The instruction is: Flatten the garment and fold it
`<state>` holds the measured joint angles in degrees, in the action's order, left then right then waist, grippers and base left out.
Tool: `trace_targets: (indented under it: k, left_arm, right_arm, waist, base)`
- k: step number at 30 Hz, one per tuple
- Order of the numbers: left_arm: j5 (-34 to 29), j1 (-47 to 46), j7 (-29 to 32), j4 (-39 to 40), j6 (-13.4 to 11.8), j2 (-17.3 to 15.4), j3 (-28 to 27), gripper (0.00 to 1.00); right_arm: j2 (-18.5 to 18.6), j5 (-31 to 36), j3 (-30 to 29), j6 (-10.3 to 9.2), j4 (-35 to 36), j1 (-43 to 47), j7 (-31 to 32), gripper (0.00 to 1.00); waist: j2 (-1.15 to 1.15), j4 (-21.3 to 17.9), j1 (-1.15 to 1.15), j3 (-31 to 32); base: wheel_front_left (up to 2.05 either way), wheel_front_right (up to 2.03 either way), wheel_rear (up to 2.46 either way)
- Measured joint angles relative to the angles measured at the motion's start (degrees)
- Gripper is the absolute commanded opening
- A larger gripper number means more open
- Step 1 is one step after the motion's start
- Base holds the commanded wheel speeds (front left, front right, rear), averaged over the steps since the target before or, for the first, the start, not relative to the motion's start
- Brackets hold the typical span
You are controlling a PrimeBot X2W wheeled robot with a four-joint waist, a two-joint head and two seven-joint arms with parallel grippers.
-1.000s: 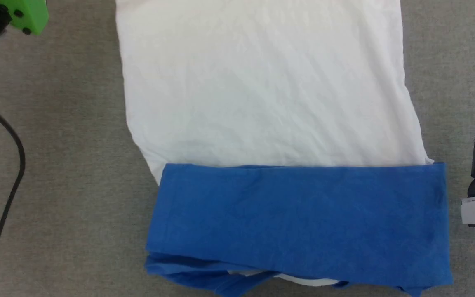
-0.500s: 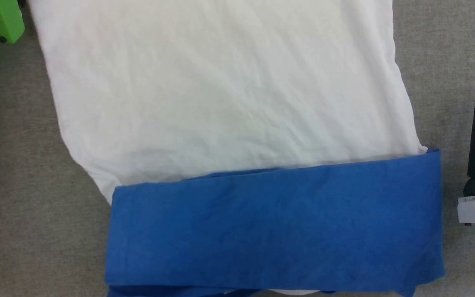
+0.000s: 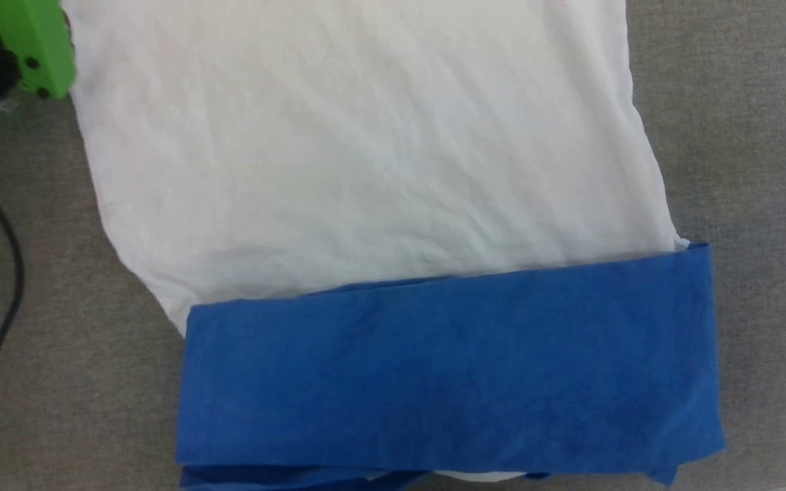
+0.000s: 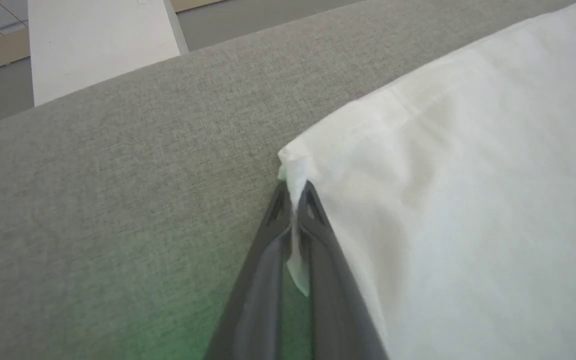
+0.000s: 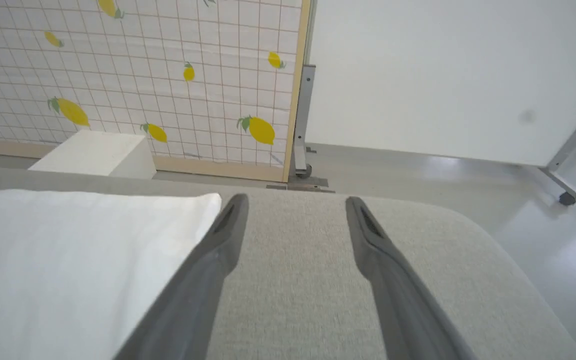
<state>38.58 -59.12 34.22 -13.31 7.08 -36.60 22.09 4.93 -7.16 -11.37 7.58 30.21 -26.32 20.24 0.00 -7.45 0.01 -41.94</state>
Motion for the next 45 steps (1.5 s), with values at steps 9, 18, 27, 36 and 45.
trace_targets:
  k: [9, 18, 27, 36, 45]
  left_arm:
    - [1.4, -0.4, -3.1, -0.5, 0.0, 3.9, 5.0, 0.00]
    - [2.8, -3.6, -5.7, -1.0, 0.0, 6.8, 9.7, 0.00]
    - [4.4, -7.7, -8.5, -1.9, 0.4, 8.5, 13.0, 0.00]
    - [6.3, -10.5, -12.3, -5.3, 0.5, 9.2, 14.0, 0.00]
    - [5.2, -10.8, -22.4, -10.4, 0.4, 9.3, 11.6, 0.00]
  right_arm:
    - [5.1, -2.3, 4.6, 0.00, -14.8, -27.9, 28.0, 1.00]
    - [1.8, 7.5, 1.5, 0.00, -33.3, -39.3, 35.6, 1.00]
    - [0.3, 13.9, -2.1, 0.00, -39.5, -40.3, 35.7, 1.00]
    - [-1.4, 16.8, -6.6, 0.00, -39.9, -42.3, 34.1, 0.00]
    - [-2.1, 15.1, -7.0, 0.00, -40.9, -43.6, 27.8, 0.00]
  waist:
    - [0.00, 4.6, 0.00, 1.0]
    - [0.00, 10.2, 0.00, -0.9]
    - [0.00, 14.7, 0.00, -4.2]
    - [0.00, 16.5, -0.01, -5.7]
    - [0.00, 15.5, -0.01, -2.3]
  base:
    - [0.00, 0.00, 0.00]
    - [0.00, 0.00, 0.00]
    - [0.00, 0.00, 0.00]
    - [0.00, 0.00, 0.00]
    - [0.00, 0.00, 0.00]
